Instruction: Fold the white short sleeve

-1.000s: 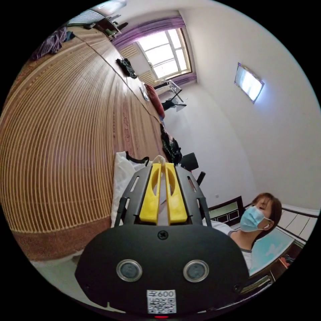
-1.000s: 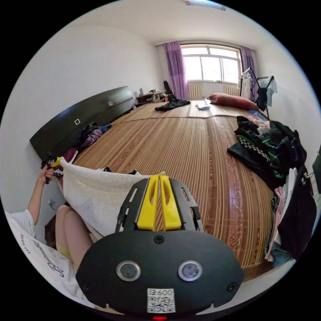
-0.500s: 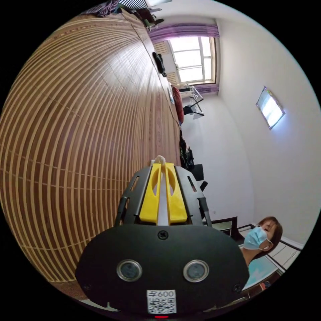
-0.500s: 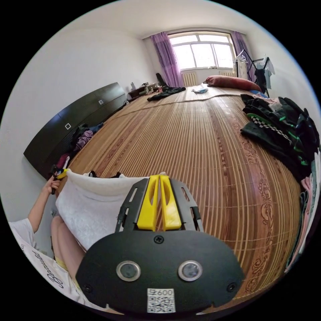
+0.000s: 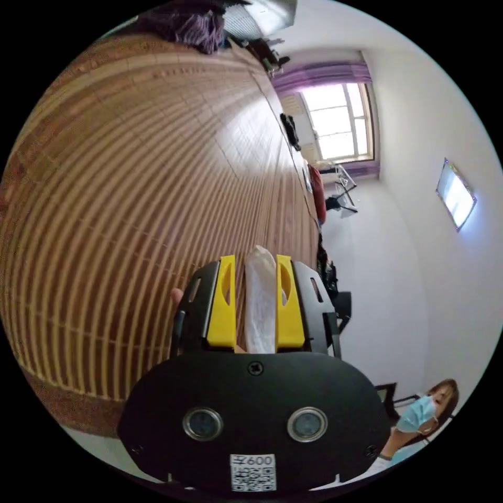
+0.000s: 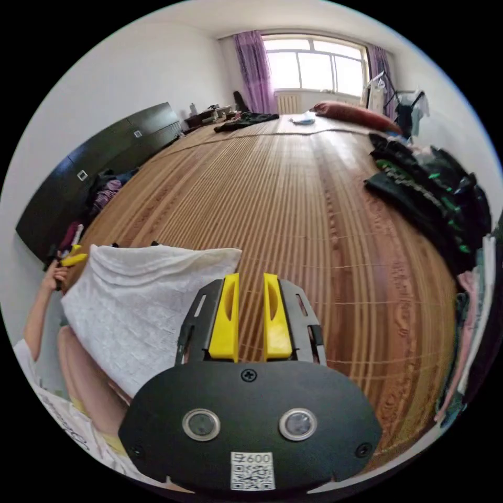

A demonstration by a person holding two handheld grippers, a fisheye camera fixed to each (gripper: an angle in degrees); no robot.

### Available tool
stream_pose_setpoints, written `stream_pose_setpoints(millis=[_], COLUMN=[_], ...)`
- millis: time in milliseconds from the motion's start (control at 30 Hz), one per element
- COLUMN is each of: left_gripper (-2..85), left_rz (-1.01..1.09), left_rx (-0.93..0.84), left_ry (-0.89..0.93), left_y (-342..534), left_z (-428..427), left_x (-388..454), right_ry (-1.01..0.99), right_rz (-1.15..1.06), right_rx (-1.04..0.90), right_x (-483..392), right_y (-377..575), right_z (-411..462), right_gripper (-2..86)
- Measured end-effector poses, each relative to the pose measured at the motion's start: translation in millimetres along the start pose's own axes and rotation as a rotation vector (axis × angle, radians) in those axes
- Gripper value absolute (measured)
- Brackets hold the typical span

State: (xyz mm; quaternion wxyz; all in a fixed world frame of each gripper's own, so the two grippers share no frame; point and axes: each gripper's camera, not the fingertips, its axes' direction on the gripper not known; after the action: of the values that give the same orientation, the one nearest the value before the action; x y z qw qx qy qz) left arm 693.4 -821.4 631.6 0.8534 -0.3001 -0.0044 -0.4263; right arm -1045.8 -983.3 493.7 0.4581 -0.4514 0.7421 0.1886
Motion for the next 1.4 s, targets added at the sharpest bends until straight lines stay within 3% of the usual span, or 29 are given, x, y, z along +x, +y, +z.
stream_pose_setpoints(millis=[100, 167, 267, 400, 467, 567, 633, 733, 767, 833, 933, 1033, 1200, 1333, 1400], left_gripper=[5.1, 2.0, 1.0, 0.5, 0.3, 0.1, 0.1, 0.0, 0.0, 0.1, 0.0, 0.0, 0.0, 0.0, 0.0], left_rz=[0.259, 0.496, 0.666, 0.634, 0.611, 0.57, 0.565, 0.585, 0.589, 0.594, 0.591, 0.571, 0.545, 0.537, 0.531], left_rx=[-0.002, -0.219, -0.398, -0.551, -0.558, -0.522, -0.518, -0.518, -0.516, -0.516, -0.516, -0.513, -0.514, -0.514, -0.516], left_ry=[-0.049, -0.017, -0.03, -0.013, -0.131, -0.106, -0.106, -0.129, -0.134, -0.138, -0.137, -0.122, -0.101, -0.096, -0.089], left_y=[28, 72, 145, 206, 228, 233, 236, 241, 242, 243, 242, 238, 230, 222, 217], left_z=[-7, 45, 131, 224, 254, 258, 261, 268, 270, 272, 275, 275, 273, 270, 267], left_x=[46, 100, 139, 119, 88, 60, 49, 37, 32, 24, 9, -9, -33, -48, -54], right_ry=[0.066, -0.124, -0.466, -0.66, -0.597, -0.536, -0.474, -0.062, -0.018, -0.133, -0.412, -0.51, -0.562, -0.145, -0.188], right_rz=[-0.134, -0.369, -0.579, -0.766, -0.871, -0.951, -0.828, -0.474, -0.467, -0.651, -1.011, -1.081, -0.874, -0.48, -0.538], right_rx=[0.15, 0.182, 0.124, -0.072, -0.209, -0.319, -0.288, -0.077, -0.009, 0.039, -0.12, -0.294, -0.313, 0.01, 0.064], right_x=[-37, -101, -198, -303, -346, -361, -346, -300, -296, -309, -328, -323, -272, -221, -218], right_y=[17, 23, 24, 29, 41, 46, 23, -15, -14, 6, 54, 79, 60, 25, 22], right_z=[-21, -20, 8, 75, 126, 179, 197, 205, 195, 178, 169, 188, 221, 212, 196], right_gripper=[1.7, -0.1, -0.7, -0.8, -0.8, -0.8, -0.8, -0.9, -0.9, -0.9, -0.8, -0.8, -0.8, -0.8, -0.9])
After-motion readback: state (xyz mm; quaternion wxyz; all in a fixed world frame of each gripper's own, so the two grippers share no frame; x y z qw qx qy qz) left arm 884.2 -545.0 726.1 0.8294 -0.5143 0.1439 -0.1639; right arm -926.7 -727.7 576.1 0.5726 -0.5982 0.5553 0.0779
